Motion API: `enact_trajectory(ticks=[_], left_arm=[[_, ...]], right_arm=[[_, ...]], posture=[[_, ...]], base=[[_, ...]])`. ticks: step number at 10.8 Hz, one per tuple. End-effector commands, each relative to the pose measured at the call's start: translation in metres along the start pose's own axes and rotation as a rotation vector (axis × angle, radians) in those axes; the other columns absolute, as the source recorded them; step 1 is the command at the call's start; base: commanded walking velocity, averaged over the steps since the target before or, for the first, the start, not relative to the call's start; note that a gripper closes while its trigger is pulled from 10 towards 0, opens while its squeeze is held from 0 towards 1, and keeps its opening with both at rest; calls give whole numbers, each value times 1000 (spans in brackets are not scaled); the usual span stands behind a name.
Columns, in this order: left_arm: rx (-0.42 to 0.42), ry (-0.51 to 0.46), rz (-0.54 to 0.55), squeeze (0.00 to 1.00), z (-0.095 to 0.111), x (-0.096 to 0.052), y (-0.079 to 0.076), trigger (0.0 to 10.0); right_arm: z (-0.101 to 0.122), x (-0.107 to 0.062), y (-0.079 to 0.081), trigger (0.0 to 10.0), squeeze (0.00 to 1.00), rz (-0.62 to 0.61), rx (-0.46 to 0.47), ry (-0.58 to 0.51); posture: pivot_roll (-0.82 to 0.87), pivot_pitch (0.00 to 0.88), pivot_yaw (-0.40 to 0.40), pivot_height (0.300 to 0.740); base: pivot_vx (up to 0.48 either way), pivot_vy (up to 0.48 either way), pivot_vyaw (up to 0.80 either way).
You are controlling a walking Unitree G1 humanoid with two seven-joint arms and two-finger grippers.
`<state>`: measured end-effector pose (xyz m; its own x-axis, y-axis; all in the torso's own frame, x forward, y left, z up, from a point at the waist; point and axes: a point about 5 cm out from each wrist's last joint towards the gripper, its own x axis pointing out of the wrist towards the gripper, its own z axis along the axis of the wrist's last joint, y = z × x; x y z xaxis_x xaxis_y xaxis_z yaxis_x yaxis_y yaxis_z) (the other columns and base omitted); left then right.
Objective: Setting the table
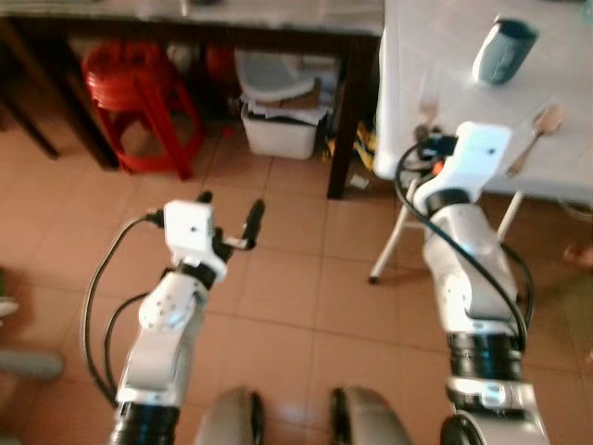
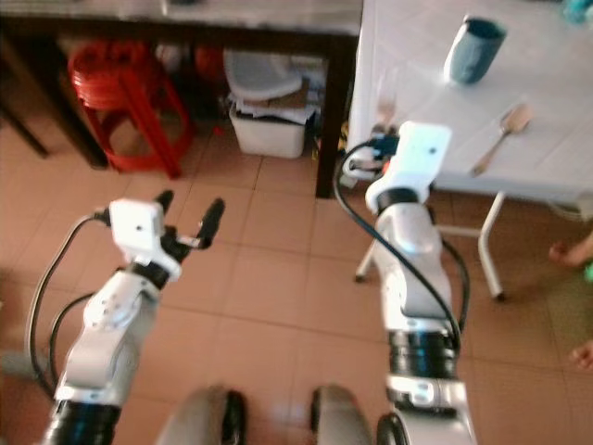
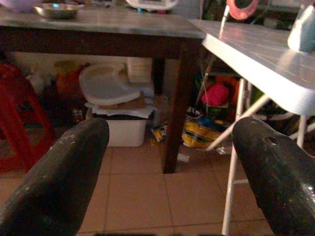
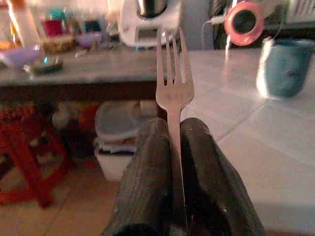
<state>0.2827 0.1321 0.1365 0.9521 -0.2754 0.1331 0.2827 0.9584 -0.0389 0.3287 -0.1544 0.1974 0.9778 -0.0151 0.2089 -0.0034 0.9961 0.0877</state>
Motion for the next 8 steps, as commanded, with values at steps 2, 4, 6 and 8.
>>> enact_trajectory(ticks=[2,4,6,8], left_arm=[[19,-6,4,0,1,-3,0,10000],[-1,-2,14,0,1,-2,1,10000],[6,14,71,0,-4,-4,7,10000],[33,4,139,0,-3,-3,14,10000]], right_arm=[[3,-2,12,10000,0,56,-24,-38],[1,-8,11,10000,0,67,-41,-38],[-5,-20,10,10000,0,104,-84,-49],[-11,-28,4,10000,0,106,-118,-30]], posture=[[-43,180,30,740],[-44,176,31,740],[-50,158,33,740],[-52,150,32,740]], base=[[480,0,0],[474,0,0],[427,126,0],[390,279,0]])
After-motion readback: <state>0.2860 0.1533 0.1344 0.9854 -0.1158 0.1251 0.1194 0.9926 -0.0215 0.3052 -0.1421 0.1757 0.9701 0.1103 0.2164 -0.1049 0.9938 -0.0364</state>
